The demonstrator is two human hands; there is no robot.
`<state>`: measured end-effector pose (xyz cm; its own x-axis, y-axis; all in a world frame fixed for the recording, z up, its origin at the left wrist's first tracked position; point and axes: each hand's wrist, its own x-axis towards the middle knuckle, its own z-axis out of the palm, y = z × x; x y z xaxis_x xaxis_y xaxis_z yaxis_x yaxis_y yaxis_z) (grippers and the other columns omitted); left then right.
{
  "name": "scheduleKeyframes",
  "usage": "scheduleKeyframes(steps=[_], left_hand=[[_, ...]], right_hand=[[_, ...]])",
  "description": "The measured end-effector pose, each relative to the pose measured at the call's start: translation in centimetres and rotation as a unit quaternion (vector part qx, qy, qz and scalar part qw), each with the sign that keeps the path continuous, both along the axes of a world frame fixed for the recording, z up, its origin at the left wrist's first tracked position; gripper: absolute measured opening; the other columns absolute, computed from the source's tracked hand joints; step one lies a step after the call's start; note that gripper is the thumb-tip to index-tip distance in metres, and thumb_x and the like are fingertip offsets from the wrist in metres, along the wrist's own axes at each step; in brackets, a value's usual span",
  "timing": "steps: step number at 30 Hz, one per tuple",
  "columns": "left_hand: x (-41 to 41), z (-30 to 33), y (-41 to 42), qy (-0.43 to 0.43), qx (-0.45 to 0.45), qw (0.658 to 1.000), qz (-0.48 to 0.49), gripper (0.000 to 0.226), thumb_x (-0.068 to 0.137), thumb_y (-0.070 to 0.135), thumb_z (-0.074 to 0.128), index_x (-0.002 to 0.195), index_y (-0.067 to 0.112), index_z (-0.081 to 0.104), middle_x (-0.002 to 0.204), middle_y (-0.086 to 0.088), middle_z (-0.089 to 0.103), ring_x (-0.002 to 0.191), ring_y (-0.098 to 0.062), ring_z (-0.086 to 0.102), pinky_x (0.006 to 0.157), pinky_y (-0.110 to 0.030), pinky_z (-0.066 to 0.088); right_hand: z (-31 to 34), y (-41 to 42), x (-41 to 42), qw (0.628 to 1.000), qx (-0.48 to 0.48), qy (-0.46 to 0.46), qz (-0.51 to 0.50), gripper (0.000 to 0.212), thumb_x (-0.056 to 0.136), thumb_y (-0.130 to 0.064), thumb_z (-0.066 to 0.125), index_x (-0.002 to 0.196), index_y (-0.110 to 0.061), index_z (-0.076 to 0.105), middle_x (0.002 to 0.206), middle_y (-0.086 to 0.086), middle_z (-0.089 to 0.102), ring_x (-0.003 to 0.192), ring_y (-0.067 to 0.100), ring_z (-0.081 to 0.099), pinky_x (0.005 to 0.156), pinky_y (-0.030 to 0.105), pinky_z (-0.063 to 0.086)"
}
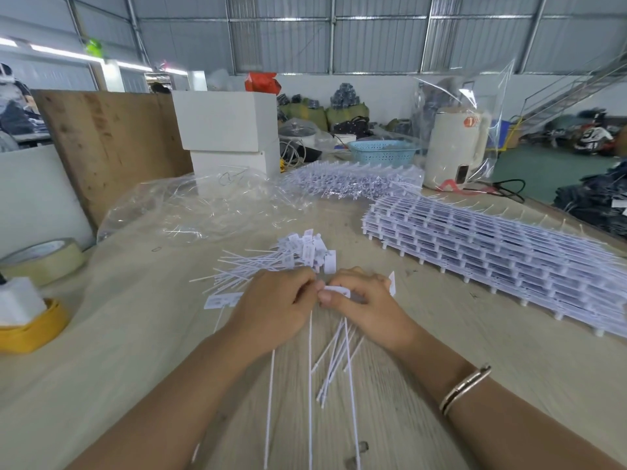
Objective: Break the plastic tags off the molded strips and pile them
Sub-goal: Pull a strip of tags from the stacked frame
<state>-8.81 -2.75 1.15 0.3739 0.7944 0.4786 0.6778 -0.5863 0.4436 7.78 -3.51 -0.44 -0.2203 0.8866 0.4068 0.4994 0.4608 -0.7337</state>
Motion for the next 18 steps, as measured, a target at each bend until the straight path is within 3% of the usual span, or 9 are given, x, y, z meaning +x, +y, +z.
scheduleKeyframes(steps=[2,4,6,10,14,18], left_hand=[[-0.1,0.2,0.1,-0.043,-0.055,0.997,-0.016,0.013,0.095,0.023,0.049,0.088,0.024,0.060,0.063,0.003,0.059,0.056,-0.013,0.050,0.058,-0.031,0.036],[-0.2,0.2,0.2,-0.081,-0.093,0.992,-0.025,0.014,0.095,0.018,0.050,0.088,0.025,0.060,0.074,-0.003,0.063,0.067,-0.018,0.054,0.063,-0.028,0.038],[0.0,0.4,0.2,-0.119,-0.122,0.985,-0.027,0.017,0.095,0.014,0.050,0.085,0.024,0.060,0.079,-0.001,0.064,0.069,-0.013,0.054,0.064,-0.022,0.037],[0.3,0.4,0.1,-0.207,-0.173,0.962,-0.033,0.021,0.096,0.009,0.047,0.084,0.019,0.061,0.070,0.005,0.058,0.055,0.004,0.047,0.057,-0.013,0.035],[0.6,0.2,0.0,-0.301,-0.222,0.927,-0.038,0.024,0.098,0.012,0.045,0.082,0.020,0.061,0.058,0.015,0.054,0.051,0.004,0.044,0.052,-0.008,0.035],[0.9,0.0,-0.1,-0.332,-0.232,0.913,-0.047,0.025,0.098,0.013,0.044,0.081,0.022,0.061,0.051,0.019,0.049,0.050,0.002,0.043,0.051,-0.006,0.035]], right_hand=[[0.1,0.0,-0.1,1.000,0.013,0.001,0.001,0.008,0.087,-0.030,0.063,0.081,-0.027,0.068,0.078,-0.013,0.059,0.097,0.007,0.051,0.101,0.046,0.022],[0.0,0.2,-0.1,1.000,0.029,-0.012,-0.003,0.008,0.087,-0.030,0.064,0.083,-0.025,0.069,0.076,-0.014,0.057,0.094,0.004,0.050,0.098,0.045,0.023],[-0.2,0.3,-0.1,0.998,0.049,-0.020,-0.014,0.009,0.087,-0.028,0.065,0.084,-0.021,0.070,0.074,-0.013,0.055,0.088,0.000,0.049,0.092,0.041,0.022],[-0.2,0.2,-0.3,0.993,0.113,-0.017,-0.026,0.011,0.087,-0.027,0.063,0.079,-0.032,0.066,0.071,-0.009,0.055,0.081,0.001,0.049,0.081,0.037,0.020],[-0.1,0.2,-0.5,0.983,0.168,-0.033,-0.066,0.018,0.087,-0.033,0.056,0.083,-0.028,0.072,0.071,-0.006,0.061,0.079,0.003,0.051,0.079,0.030,0.018],[0.1,0.0,-0.5,0.989,0.140,0.026,-0.044,0.013,0.088,-0.022,0.062,0.081,-0.027,0.072,0.068,-0.015,0.057,0.080,-0.001,0.053,0.083,0.030,0.022]])
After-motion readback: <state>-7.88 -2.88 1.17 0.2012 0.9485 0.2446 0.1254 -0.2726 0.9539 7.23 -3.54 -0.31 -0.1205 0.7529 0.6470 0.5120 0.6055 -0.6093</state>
